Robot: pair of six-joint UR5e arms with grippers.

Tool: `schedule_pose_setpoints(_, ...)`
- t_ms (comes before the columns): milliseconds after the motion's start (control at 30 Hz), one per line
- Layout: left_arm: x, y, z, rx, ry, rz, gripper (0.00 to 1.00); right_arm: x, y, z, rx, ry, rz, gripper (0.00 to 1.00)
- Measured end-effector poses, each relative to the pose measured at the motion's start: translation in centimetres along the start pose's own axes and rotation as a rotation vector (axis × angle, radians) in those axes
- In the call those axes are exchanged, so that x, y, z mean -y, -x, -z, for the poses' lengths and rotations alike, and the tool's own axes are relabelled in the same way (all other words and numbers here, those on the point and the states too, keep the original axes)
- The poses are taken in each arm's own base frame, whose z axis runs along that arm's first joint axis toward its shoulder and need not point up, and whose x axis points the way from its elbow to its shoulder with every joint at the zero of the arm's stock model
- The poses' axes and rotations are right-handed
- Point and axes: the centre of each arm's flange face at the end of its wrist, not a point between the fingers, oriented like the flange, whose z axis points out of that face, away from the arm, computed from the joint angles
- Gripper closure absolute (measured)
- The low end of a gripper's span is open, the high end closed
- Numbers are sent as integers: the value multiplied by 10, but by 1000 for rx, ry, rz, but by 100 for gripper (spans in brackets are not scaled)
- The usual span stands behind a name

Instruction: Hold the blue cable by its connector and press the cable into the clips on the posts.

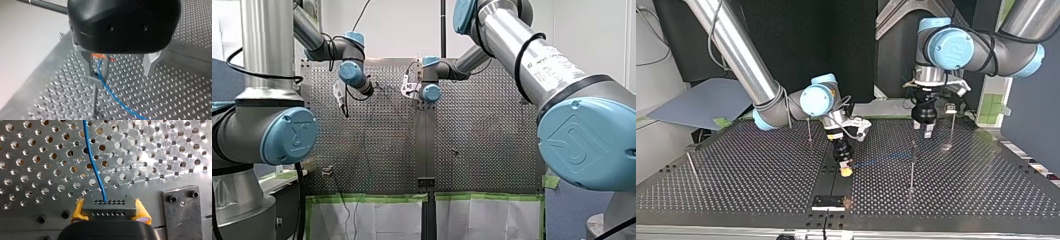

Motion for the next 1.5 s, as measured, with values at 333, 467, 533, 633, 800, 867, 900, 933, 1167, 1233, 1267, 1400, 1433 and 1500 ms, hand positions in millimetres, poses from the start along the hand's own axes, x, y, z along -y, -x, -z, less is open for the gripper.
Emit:
schedule_pose_setpoints(333,14,16,15,41,-37,-43,0,1,0,0,2,-4,-2,100)
schedule_pose_setpoints(467,15,18,16,45,-40,-76,0,1,0,1,5,-4,-2,100)
schedule_pose_setpoints(533,15,19,16,48,-41,-93,0,1,1,1,6,-4,-2,100)
schedule_pose_setpoints(633,15,19,16,49,-41,-117,0,1,1,1,7,-4,-1,100)
schedule_pose_setpoints(800,16,20,15,61,-44,-143,0,1,1,1,9,-3,-1,100)
schedule_pose_setpoints(867,16,20,14,66,-45,-145,0,1,1,1,10,-3,-1,100)
schedule_pose_setpoints(900,16,20,14,67,-46,-146,0,1,1,1,10,-3,-1,100)
schedule_pose_setpoints(933,16,20,14,68,-46,-146,0,1,1,1,11,-3,-1,100)
schedule_pose_setpoints(1167,16,20,14,69,-46,-146,0,1,1,1,13,-3,-1,100)
schedule_pose_setpoints(1233,16,20,14,69,-46,-146,0,1,2,2,16,-2,-1,100)
schedule_pose_setpoints(1267,16,20,14,69,-46,-146,0,1,2,2,17,-2,-1,100)
schedule_pose_setpoints(1400,16,20,14,69,-47,-145,0,1,2,2,19,-2,-1,100)
schedule_pose_setpoints(1433,16,20,14,69,-47,-145,0,1,2,2,20,-2,0,100)
schedule_pose_setpoints(1500,17,20,14,69,-48,-144,0,1,2,2,21,-2,0,100)
